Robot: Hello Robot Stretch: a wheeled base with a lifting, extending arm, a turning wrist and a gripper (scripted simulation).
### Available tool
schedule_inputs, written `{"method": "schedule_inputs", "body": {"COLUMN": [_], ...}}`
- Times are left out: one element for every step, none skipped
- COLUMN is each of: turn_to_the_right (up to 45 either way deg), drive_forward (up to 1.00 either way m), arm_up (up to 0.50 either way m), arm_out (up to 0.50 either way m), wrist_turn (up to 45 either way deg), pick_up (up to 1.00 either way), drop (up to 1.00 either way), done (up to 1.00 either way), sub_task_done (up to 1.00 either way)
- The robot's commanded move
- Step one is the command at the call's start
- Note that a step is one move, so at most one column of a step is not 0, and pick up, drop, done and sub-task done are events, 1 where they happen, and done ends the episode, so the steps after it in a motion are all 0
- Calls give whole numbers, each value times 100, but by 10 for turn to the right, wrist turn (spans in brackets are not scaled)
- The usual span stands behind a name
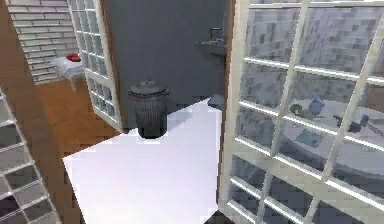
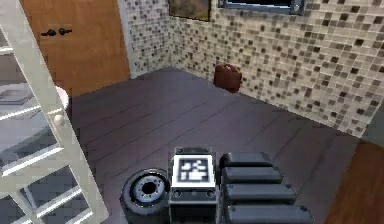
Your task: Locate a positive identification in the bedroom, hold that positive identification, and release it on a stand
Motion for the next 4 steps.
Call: {"method": "schedule_inputs", "body": {"turn_to_the_right": [0, -420, 0, -150], "drive_forward": [60, 0, 50, 0], "arm_up": [0, 0, 0, 0], "arm_out": [0, 0, 0, 0], "wrist_turn": [0, 0, 0, 0], "pick_up": [0, 0, 0, 0], "drop": [0, 0, 0, 0], "done": [0, 0, 0, 0], "sub_task_done": [0, 0, 0, 0]}}
